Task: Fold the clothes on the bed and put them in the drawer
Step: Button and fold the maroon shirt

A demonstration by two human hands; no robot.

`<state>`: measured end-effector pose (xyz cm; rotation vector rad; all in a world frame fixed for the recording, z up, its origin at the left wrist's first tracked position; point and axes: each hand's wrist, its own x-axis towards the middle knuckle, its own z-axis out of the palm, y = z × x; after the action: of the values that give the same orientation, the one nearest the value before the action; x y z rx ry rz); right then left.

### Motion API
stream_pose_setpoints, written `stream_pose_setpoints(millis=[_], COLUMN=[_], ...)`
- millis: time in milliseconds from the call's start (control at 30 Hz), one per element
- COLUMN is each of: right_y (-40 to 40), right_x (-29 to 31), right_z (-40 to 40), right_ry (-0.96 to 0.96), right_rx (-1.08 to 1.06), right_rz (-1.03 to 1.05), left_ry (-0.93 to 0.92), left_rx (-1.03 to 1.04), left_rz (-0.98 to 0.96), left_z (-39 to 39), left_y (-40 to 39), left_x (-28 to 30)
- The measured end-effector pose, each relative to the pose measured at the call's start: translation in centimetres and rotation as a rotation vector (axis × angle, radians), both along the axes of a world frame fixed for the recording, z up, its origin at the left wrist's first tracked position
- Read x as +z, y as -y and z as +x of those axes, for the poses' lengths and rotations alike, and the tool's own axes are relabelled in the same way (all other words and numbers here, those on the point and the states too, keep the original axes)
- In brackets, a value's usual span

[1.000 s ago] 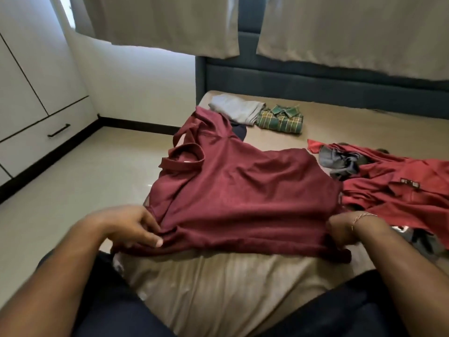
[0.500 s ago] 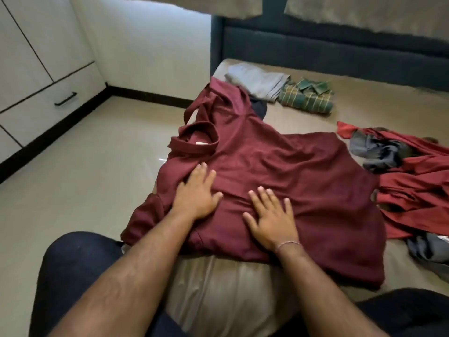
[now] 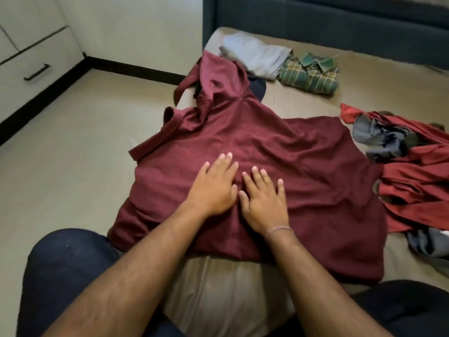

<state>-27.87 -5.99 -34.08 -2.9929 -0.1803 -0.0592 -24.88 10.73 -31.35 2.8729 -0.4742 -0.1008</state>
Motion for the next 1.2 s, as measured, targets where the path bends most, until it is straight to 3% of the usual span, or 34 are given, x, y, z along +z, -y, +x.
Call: stream_pose_setpoints(millis=[100, 267, 367, 433, 533, 600, 667, 767, 833, 900, 967, 1067, 1200], right_y=[4.1, 16.4, 17.9, 16.5, 11.8, 8.5, 7.4, 10.4, 12.6, 13.5, 12.6, 9.5, 6.4], right_x=[-0.8, -0.6, -0.4, 0.0, 0.8, 0.4, -0.4, -0.2, 0.8, 1.8, 2.4, 2.5, 1.9], right_z=[0.2, -0.5, -0.6, -0.7, -0.6, -0.4, 0.0, 2.3, 2.7, 1.3, -1.5, -5.8, -7.9], right_ry=[-0.058, -0.107, -0.129, -0.034, 0.199, 0.126, -0.057, -0.173, -0.23, -0.118, 0.018, -0.234, -0.268], right_rx=[-0.13, -0.463, -0.556, -0.584, -0.319, 0.037, 0.124, -0.078, -0.096, 0.045, 0.336, 0.722, 0.671], right_rz=[-0.032, -0.071, -0.073, -0.075, -0.033, -0.063, -0.094, -0.134, -0.189, -0.213, -0.14, -0.143, -0.336], left_ry=[0.01, 0.073, 0.002, -0.031, 0.017, -0.009, -0.102, -0.113, -0.101, -0.054, -0.006, 0.023, 0.089], left_rx=[0.018, 0.295, 0.407, 0.453, 0.247, -0.06, -0.255, -0.289, -0.333, -0.372, -0.378, -0.35, -0.208], left_rz=[0.136, 0.212, 0.218, 0.225, 0.188, 0.151, 0.199, 0.231, 0.27, 0.269, 0.274, 0.314, 0.364], left_z=[0.5, 2.9, 3.1, 2.8, 1.1, -1.8, -5.3, -7.3, -7.7, -9.1, -11.5, -12.9, -11.6], left_y=[-0.8, -8.3, -10.3, -9.6, -5.1, -0.9, 2.0, 1.4, -0.8, -3.1, -5.0, -6.8, -8.4], left_x=[-2.5, -2.6, -1.6, -0.7, 0.7, 0.1, -1.5, -2.3, -1.2, -0.2, 0.1, -0.2, 0.7])
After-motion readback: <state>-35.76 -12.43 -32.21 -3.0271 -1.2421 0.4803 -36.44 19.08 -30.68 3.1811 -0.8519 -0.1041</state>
